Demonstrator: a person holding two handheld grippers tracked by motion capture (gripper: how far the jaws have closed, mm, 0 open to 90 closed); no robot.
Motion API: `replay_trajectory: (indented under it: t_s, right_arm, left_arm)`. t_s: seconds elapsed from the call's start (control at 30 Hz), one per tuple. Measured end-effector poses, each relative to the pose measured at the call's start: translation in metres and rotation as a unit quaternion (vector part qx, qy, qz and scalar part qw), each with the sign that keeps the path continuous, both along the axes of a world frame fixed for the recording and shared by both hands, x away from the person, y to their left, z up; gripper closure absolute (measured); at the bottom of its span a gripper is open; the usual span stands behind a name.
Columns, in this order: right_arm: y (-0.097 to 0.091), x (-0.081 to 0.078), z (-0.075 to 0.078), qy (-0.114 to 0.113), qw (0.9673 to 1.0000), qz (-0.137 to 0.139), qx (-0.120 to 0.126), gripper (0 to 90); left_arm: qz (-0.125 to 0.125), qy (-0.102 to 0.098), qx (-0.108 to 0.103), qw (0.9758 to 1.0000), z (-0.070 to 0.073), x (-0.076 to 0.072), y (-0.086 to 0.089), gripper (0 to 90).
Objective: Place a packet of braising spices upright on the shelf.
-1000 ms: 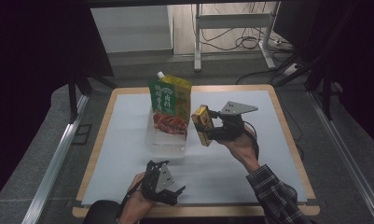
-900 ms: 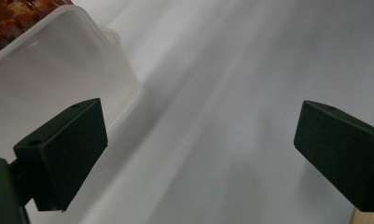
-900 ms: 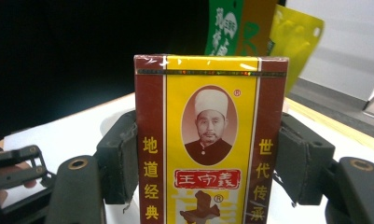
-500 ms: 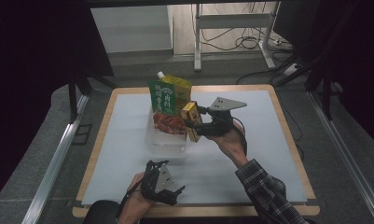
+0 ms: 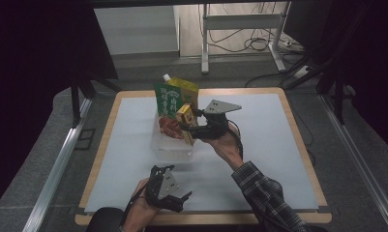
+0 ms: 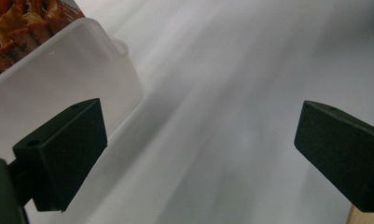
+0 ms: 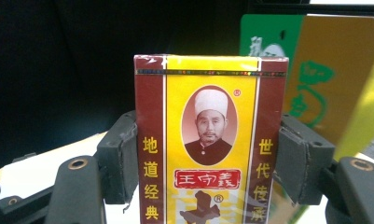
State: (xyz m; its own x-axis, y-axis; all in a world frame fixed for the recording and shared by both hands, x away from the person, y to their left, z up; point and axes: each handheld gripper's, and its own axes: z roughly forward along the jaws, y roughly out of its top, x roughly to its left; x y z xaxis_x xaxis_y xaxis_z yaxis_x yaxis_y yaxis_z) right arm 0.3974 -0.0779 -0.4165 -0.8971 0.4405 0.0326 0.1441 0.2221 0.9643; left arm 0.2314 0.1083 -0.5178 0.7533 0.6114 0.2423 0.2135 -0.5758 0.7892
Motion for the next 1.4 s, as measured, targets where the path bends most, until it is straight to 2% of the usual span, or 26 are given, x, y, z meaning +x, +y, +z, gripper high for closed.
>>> replay_trajectory:
  t_s: [0.33,0.53,0.73,0.83,0.97,1.2,1.4]
  right_arm:
    - [0.023,0.001,-0.018,-0.001,0.9999,0.013,0.004,31.9]
    - [0.033,0.001,-0.029,0.002,0.9999,0.01,0.007,31.9]
    - [0.041,-0.002,-0.037,0.007,0.9998,0.015,0.011,31.9]
    - [0.044,-0.004,-0.04,0.002,0.9998,0.015,0.009,31.9]
    - [0.044,-0.004,-0.045,0.014,0.9997,0.013,0.012,32.0]
    - [0.038,-0.004,-0.058,0.033,0.9994,0.005,-0.001,32.1]
    - [0.033,-0.005,-0.066,0.045,0.9986,-0.001,-0.029,32.3]
  left_arm:
    - [0.0,0.0,-0.007,1.0,0.0,-0.001,-0.001,1.9]
    - [-0.001,0.0,-0.006,1.0,0.0,-0.001,-0.001,1.9]
    - [-0.001,0.0,-0.005,1.0,-0.001,-0.001,-0.001,1.9]
    - [-0.002,0.001,-0.001,1.0,0.0,-0.001,-0.001,1.9]
    - [-0.003,0.0,0.002,1.0,0.0,-0.001,-0.001,1.9]
    - [-0.001,0.0,0.002,1.0,-0.001,0.0,-0.001,1.9]
    - [-0.001,0.001,0.001,1.0,-0.002,0.0,-0.002,1.9]
